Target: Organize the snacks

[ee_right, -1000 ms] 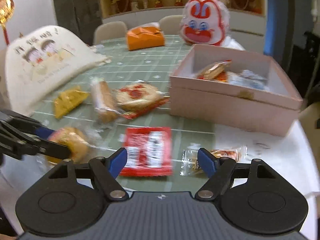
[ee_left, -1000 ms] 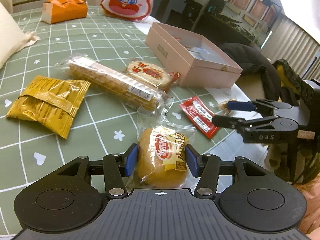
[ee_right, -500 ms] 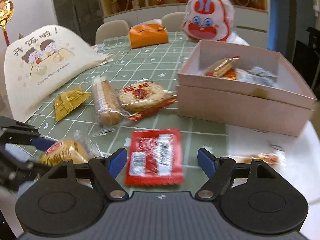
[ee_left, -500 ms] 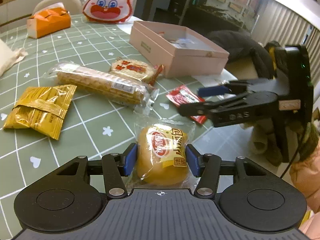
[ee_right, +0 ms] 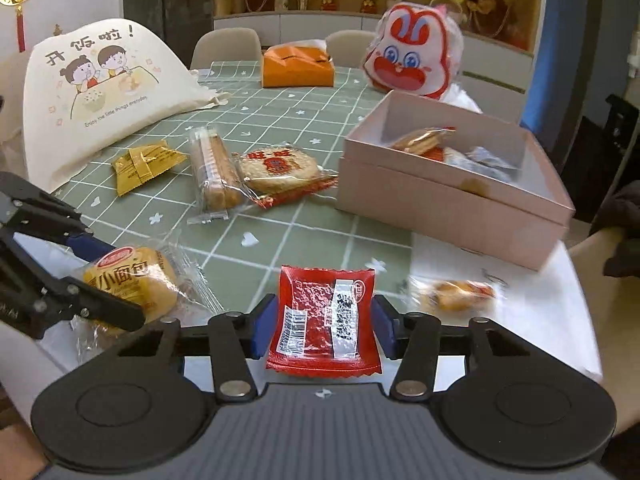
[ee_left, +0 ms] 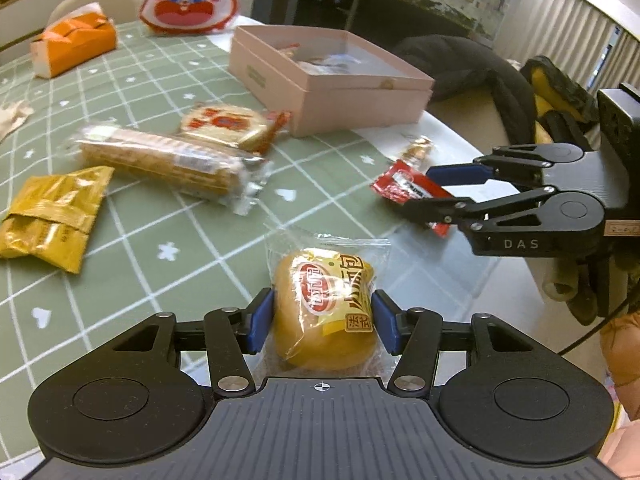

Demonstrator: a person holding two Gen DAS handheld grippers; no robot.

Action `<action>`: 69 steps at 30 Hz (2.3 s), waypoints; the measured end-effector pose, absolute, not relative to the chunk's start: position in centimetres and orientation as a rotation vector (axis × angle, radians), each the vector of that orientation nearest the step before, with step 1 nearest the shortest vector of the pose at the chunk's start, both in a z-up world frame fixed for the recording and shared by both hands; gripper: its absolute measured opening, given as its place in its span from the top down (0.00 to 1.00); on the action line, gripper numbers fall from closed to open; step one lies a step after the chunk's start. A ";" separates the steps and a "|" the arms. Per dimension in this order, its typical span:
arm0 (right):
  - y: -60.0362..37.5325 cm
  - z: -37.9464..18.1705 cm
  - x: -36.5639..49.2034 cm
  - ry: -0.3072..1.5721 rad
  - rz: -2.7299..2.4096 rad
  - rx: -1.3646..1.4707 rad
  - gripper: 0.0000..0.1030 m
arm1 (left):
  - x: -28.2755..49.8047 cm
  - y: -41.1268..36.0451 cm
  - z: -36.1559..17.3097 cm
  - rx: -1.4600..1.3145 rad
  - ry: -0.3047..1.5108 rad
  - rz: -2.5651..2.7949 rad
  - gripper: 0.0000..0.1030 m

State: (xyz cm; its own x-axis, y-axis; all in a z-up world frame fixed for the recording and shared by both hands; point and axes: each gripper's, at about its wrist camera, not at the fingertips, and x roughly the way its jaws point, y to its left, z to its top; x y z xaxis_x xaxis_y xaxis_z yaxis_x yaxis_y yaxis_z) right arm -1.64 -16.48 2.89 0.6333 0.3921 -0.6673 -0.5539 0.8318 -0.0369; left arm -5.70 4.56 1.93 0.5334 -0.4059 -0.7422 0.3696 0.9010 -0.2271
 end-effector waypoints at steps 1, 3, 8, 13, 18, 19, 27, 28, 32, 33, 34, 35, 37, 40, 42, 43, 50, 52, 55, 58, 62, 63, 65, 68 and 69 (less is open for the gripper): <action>-16.9 3.0 -1.9 0.697 0.540 -0.249 0.54 | -5.7 4.1 2.0 -0.038 0.899 -0.472 0.43; -17.8 3.3 -2.3 0.694 0.531 -0.238 0.55 | -5.9 3.3 2.0 -0.029 0.900 -0.490 0.43; -19.7 4.0 -3.3 0.672 0.518 -0.199 0.57 | -6.2 1.7 2.6 -0.012 0.889 -0.523 0.43; -21.0 4.7 -4.5 0.643 0.516 -0.180 0.57 | -5.6 1.1 3.7 -0.050 0.858 -0.540 0.43; -23.2 7.5 -3.9 0.589 0.512 -0.097 0.58 | -3.3 1.0 9.7 -0.114 0.660 -0.552 0.44; -23.8 8.6 -3.5 0.566 0.503 -0.073 0.58 | -2.4 1.0 11.5 -0.131 0.593 -0.559 0.44; -25.7 15.7 3.4 0.434 0.383 -0.021 0.58 | 12.5 -1.8 14.8 -0.278 0.538 -0.476 0.43; -25.7 16.1 4.7 0.438 0.360 -0.016 0.58 | 14.6 -2.0 13.5 -0.310 0.588 -0.466 0.43; -26.2 15.6 9.0 0.479 0.340 0.018 0.58 | 19.8 -2.9 7.2 -0.316 0.781 -0.456 0.44; -26.2 15.1 10.3 0.493 0.338 0.024 0.58 | 20.1 -3.0 6.0 -0.283 0.796 -0.455 0.44; -26.2 14.6 11.5 0.507 0.334 0.030 0.58 | 20.4 -3.0 5.3 -0.250 0.810 -0.444 0.44; -26.1 14.0 12.7 0.521 0.330 0.039 0.58 | 20.6 -3.0 4.9 -0.235 0.819 -0.426 0.44; -25.5 13.0 15.4 0.557 0.335 0.068 0.58 | 20.3 -2.2 5.0 -0.255 0.805 -0.409 0.44; -23.8 11.4 19.6 0.612 0.376 0.112 0.47 | 19.9 -1.0 6.2 -0.282 0.754 -0.419 0.44; -22.9 10.2 22.7 0.677 0.366 0.163 0.44 | 19.7 -1.2 6.6 -0.230 0.775 -0.419 0.44; -22.6 9.6 23.9 0.714 0.334 0.194 0.44 | 20.0 -1.7 6.2 -0.189 0.839 -0.456 0.44; -24.9 9.8 17.4 0.638 0.264 0.165 0.26 | 19.2 0.7 7.6 -0.369 0.688 -0.471 0.45; -25.7 9.7 13.9 0.605 0.241 0.130 0.24 | 18.6 2.3 8.0 -0.401 0.667 -0.442 0.45; -26.5 8.6 9.5 0.607 0.279 0.102 0.22 | 16.4 5.1 7.3 -0.417 0.647 -0.361 0.45; -26.7 6.5 6.6 0.643 0.335 0.093 0.22 | 14.4 8.1 5.5 -0.455 0.637 -0.278 0.45; -24.6 2.6 5.5 0.726 0.375 0.064 0.22 | 13.0 9.9 2.9 -0.453 0.752 -0.230 0.45; -24.0 2.0 5.5 0.738 0.381 0.058 0.22 | 12.5 10.1 2.6 -0.443 0.773 -0.218 0.45; -22.8 1.2 5.7 0.760 0.391 0.055 0.24 | 12.1 9.9 2.1 -0.383 0.798 -0.209 0.47; -21.2 1.1 4.5 0.746 0.428 0.029 0.24 | 11.1 8.9 2.3 -0.275 0.811 -0.264 0.45; -20.7 1.0 4.1 0.748 0.459 0.027 0.24 | 10.7 8.4 2.3 -0.225 0.815 -0.289 0.45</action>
